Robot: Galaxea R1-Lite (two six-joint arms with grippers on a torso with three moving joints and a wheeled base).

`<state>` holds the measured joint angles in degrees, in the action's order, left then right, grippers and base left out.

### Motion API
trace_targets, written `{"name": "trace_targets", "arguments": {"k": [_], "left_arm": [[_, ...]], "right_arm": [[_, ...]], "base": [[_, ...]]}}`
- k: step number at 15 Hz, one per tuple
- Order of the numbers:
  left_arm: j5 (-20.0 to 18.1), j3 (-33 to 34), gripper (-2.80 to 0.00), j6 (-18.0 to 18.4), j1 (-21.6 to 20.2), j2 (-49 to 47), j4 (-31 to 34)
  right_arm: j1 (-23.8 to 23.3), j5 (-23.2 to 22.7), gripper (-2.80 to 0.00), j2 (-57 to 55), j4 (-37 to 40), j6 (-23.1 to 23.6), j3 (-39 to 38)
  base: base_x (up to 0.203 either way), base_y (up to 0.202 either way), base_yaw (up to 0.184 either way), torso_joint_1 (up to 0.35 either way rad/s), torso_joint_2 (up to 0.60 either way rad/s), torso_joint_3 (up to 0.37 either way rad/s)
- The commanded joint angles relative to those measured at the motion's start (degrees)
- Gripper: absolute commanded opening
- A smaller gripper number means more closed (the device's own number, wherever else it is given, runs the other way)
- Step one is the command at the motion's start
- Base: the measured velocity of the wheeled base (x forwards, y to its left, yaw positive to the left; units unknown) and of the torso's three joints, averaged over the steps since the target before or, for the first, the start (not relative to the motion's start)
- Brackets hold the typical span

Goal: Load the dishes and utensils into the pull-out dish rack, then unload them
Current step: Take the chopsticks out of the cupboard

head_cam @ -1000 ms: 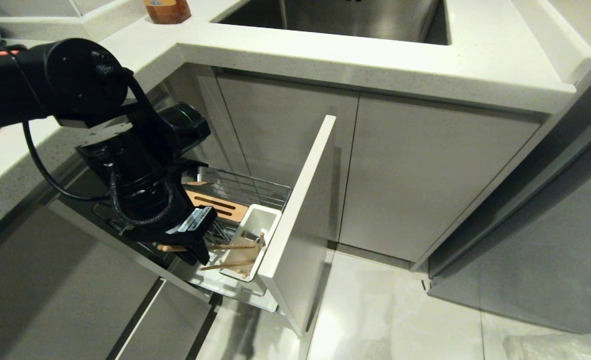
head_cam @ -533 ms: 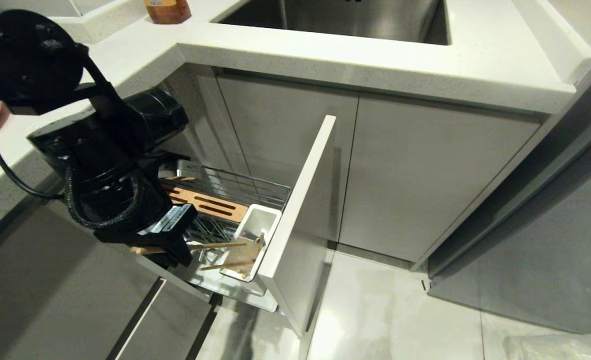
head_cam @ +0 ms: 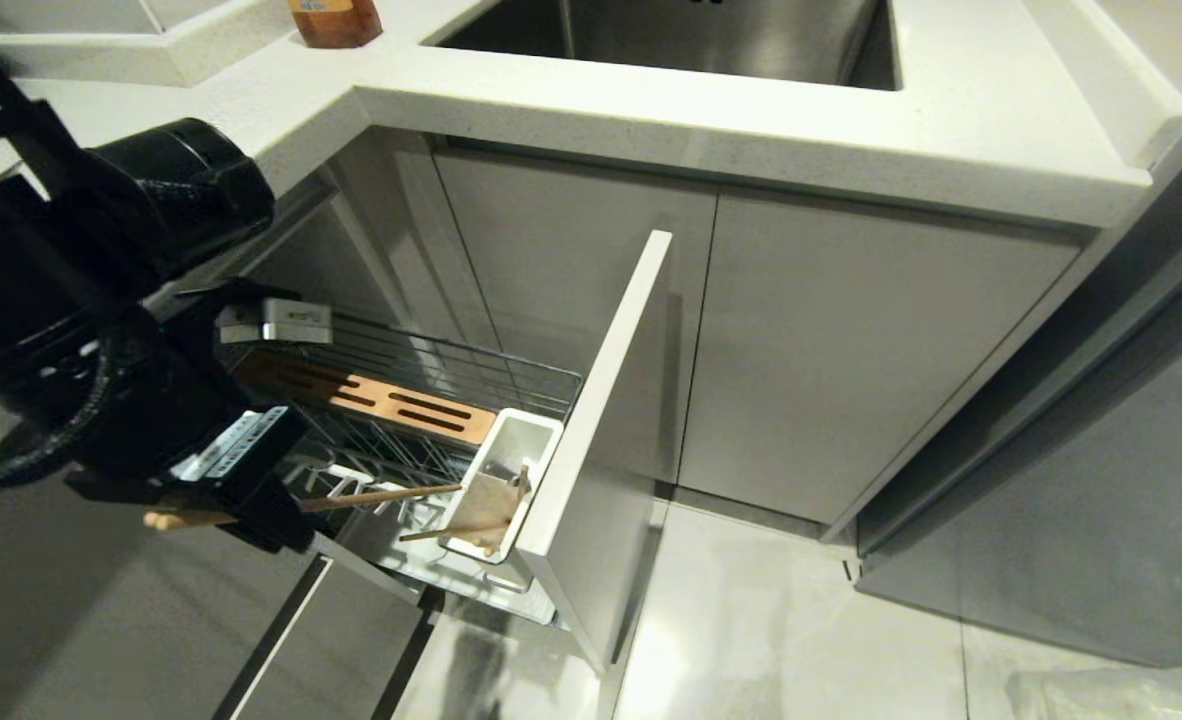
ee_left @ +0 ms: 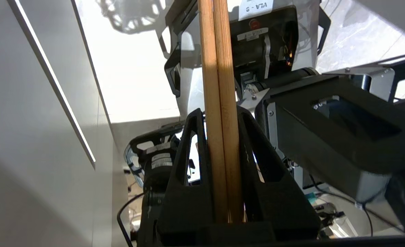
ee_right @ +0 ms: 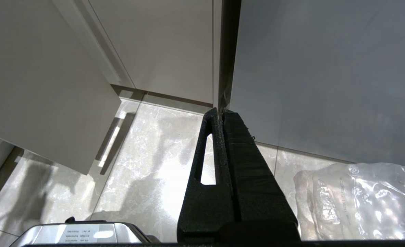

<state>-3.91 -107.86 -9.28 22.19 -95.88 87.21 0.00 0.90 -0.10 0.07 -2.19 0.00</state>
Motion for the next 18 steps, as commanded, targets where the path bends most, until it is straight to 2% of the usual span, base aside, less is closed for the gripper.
{"name": "trace_targets", "arguments": {"k": [1,6,12,15,18], "left_arm": [[-0.07,0.65,-2.80,-0.11,0.05,3.60,0.45],[-0.15,-0.56,-2.80,-2.05,0.10,10.88,-0.24],[0.60,-2.24,-2.80,-2.31,0.04,18.78,-0.23],[2.87,-3.48,-2.80,-2.32,-0.12,22.24,-0.81],[7.74,-3.50,-2.80,-3.04,-0.86,26.25,-2.99]], "right_arm": [[0.01,0.02,-2.80,0.01,0.00,0.00,-0.10],[0.03,-0.01,-2.80,0.01,0.01,-0.05,-0.17],[0.01,0.03,-2.80,0.01,0.01,0.00,-0.10],[0.00,-0.02,-2.80,0.01,0.02,0.00,-0.18],[0.01,0.00,-2.80,0.01,-0.01,0.00,-0.17]], "base": [[0.000,0.000,0.000,0.000,0.00,0.000],[0.000,0.000,0.000,0.000,0.00,0.000],[0.000,0.000,0.000,0.000,0.00,0.000],[0.000,0.000,0.000,0.000,0.00,0.000],[0.000,0.000,0.000,0.000,0.00,0.000]]}}
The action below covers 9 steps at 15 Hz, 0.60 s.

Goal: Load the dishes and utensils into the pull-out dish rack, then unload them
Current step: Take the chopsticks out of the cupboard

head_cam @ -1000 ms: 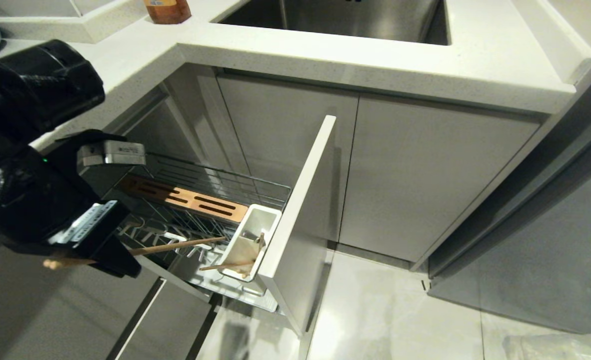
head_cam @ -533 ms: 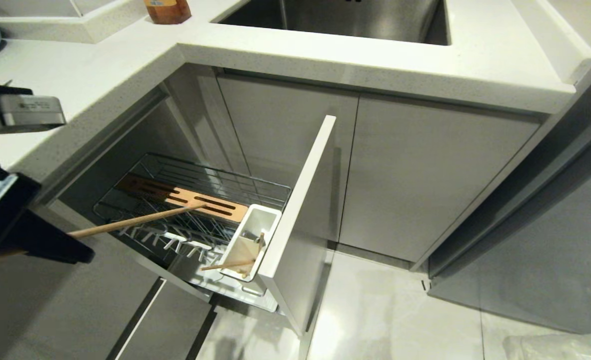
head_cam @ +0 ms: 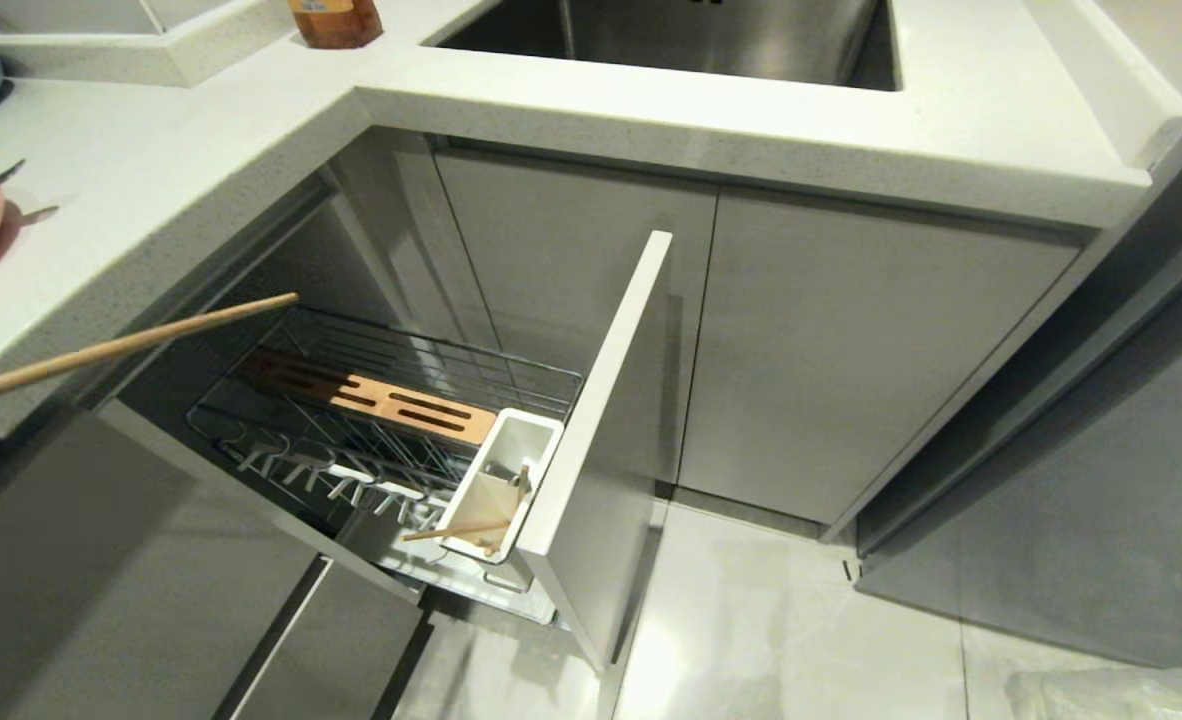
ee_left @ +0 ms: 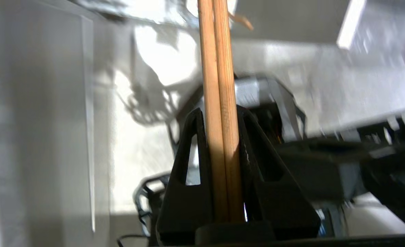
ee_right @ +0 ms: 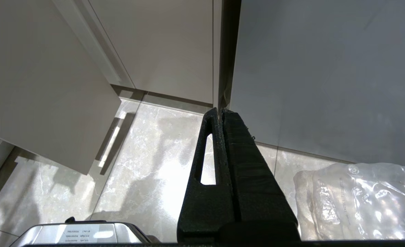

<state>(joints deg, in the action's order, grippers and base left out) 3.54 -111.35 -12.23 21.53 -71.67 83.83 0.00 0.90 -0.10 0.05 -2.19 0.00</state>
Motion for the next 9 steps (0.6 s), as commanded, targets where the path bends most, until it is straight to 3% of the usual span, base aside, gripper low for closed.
{"name": "trace_targets", "arguments": {"k": [1,4,9], "left_arm": [[1.88,-0.01,-2.80,-0.19,-1.03,2.89,-0.39],[4.44,-0.01,-2.80,-0.17,-4.74,5.20,-2.65],[12.30,-0.06,-2.80,-0.13,-12.73,7.68,-12.00]], "right_arm": [[0.01,-0.02,-2.80,0.01,-0.02,0.00,-0.17],[0.09,-0.02,-2.80,0.01,-0.03,0.00,-0.18],[0.01,0.02,-2.80,0.01,0.00,0.00,-0.18]], "base": [[0.000,0.000,0.000,0.000,0.00,0.000],[0.000,0.000,0.000,0.000,0.00,0.000],[0.000,0.000,0.000,0.000,0.00,0.000]]}}
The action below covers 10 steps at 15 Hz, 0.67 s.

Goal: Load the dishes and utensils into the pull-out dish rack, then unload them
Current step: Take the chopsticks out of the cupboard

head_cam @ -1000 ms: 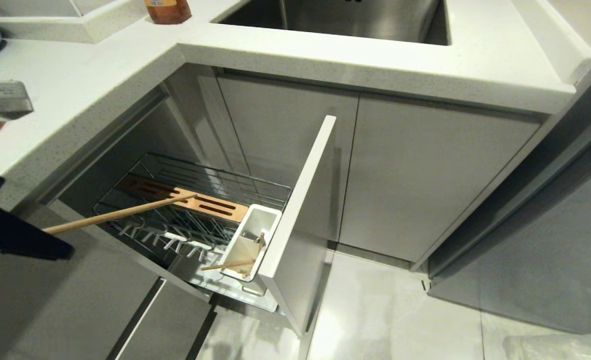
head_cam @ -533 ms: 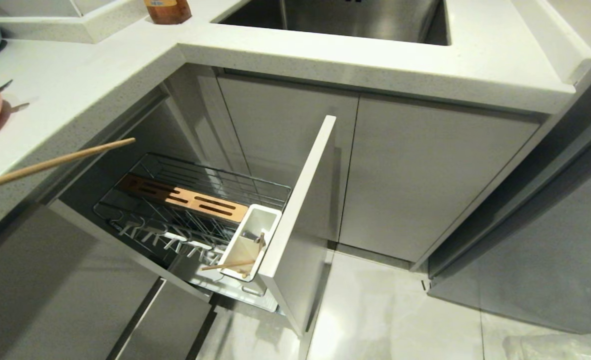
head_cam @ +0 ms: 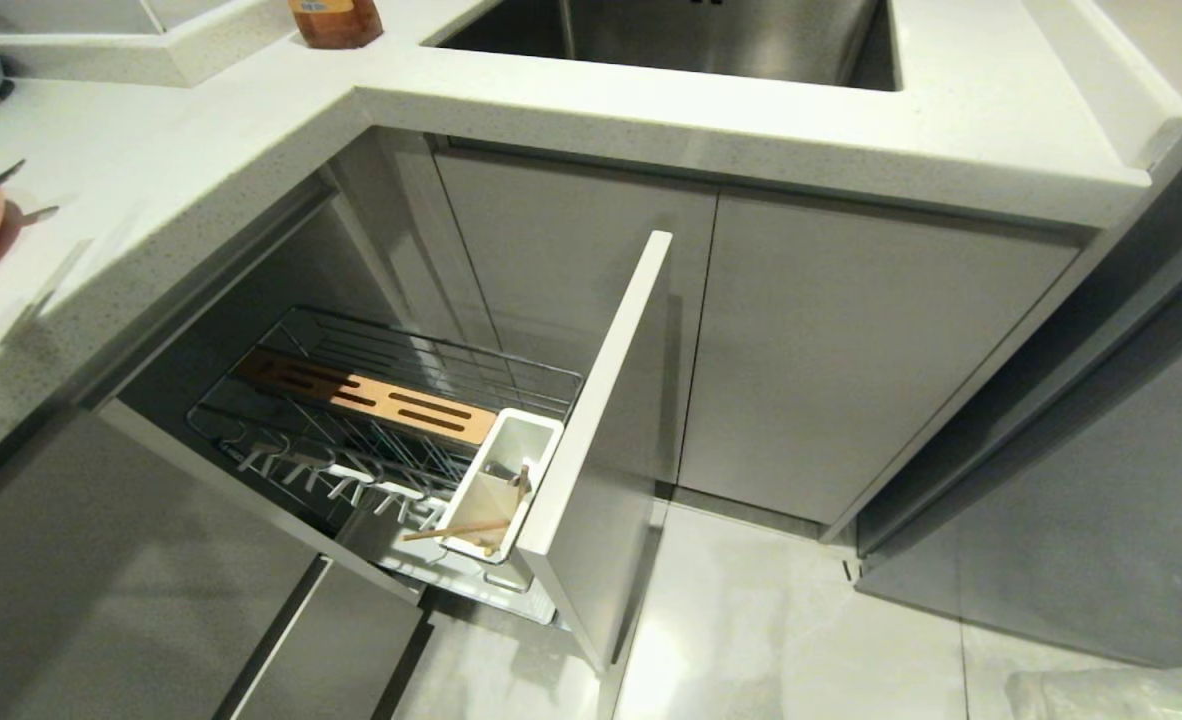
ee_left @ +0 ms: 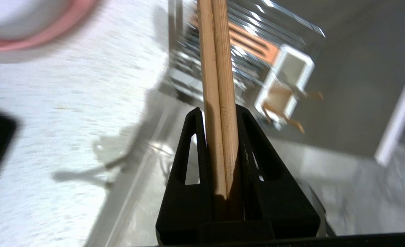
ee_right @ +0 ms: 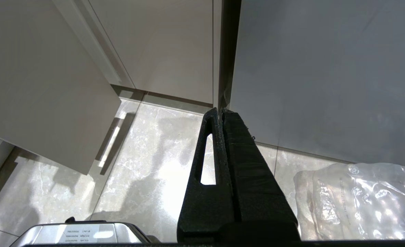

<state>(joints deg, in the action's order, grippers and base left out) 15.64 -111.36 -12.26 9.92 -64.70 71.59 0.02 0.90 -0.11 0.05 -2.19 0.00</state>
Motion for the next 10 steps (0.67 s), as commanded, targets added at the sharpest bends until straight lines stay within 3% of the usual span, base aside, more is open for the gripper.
{"name": "trace_targets", "arguments": {"k": [1,5,10], "left_arm": [[1.73,-0.07,-2.80,-0.17,-2.87,0.84,-1.00],[6.02,-0.08,-2.80,-0.25,-10.72,0.72,-4.99],[6.93,-0.08,-2.80,-1.79,-24.04,-3.08,-9.91]], "right_arm": [[0.07,-0.02,-2.80,0.02,0.01,-0.01,-0.17],[-0.02,0.06,-2.80,0.02,0.04,0.00,-0.18],[0.01,0.04,-2.80,0.02,0.00,0.00,-0.18]], "base": [[0.000,0.000,0.000,0.000,0.00,0.000],[0.000,0.000,0.000,0.000,0.00,0.000],[0.000,0.000,0.000,0.000,0.00,0.000]]}}
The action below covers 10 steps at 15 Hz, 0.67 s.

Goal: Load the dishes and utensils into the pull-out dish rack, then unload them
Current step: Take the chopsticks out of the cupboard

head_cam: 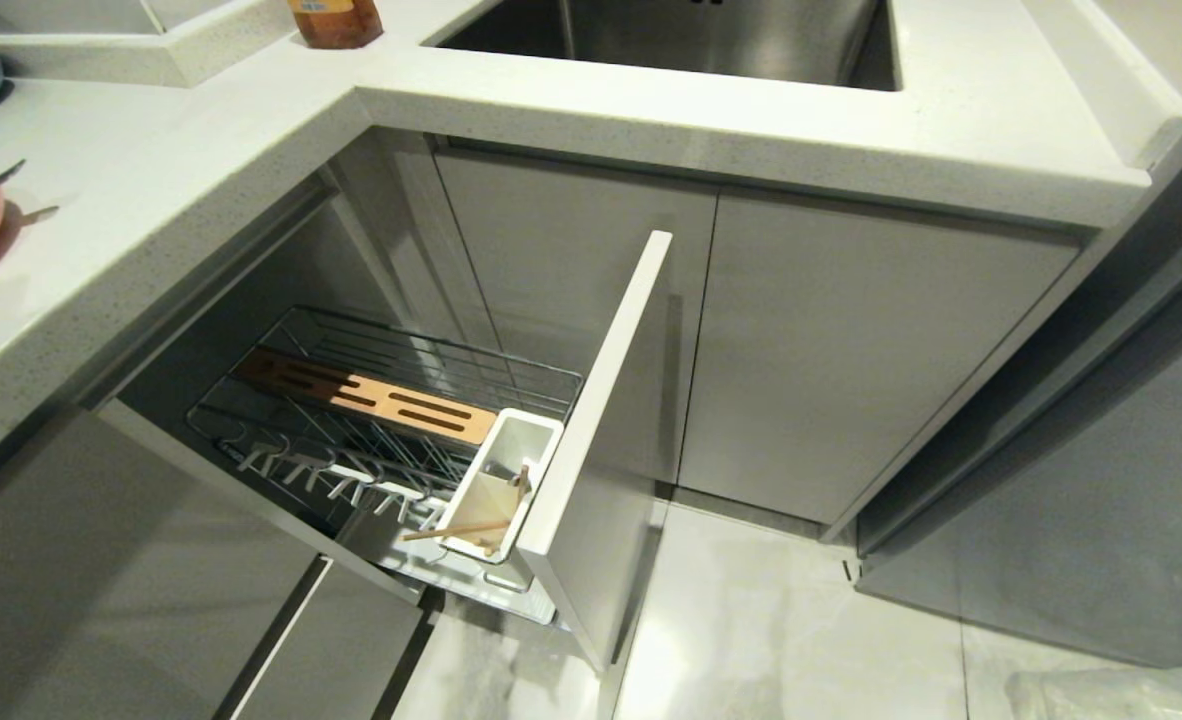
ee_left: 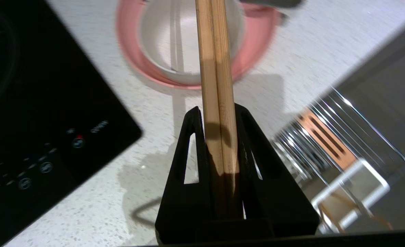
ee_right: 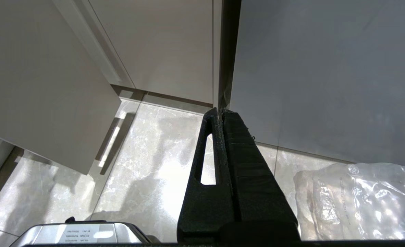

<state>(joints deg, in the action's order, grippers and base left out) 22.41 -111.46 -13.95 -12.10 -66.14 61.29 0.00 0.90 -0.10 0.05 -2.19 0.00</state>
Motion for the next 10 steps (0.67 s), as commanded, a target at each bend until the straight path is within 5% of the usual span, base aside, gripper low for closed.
{"name": "trace_targets", "arguments": {"k": [1,4,10], "left_arm": [[0.13,0.01,-2.80,-0.38,-4.81,-3.00,-0.65],[-0.66,0.01,-2.80,-2.40,-9.44,-7.82,-3.09],[-3.25,0.01,-2.80,-6.11,-12.09,-14.08,-9.91]], "right_arm": [[0.00,-0.02,-2.80,0.01,0.03,0.00,-0.18],[0.00,0.01,-2.80,0.01,0.02,0.00,-0.18],[0.09,-0.02,-2.80,0.01,0.04,0.00,-0.18]], "base": [[0.000,0.000,0.000,0.000,0.00,0.000],[0.000,0.000,0.000,0.000,0.00,0.000],[0.000,0.000,0.000,0.000,0.00,0.000]]}}
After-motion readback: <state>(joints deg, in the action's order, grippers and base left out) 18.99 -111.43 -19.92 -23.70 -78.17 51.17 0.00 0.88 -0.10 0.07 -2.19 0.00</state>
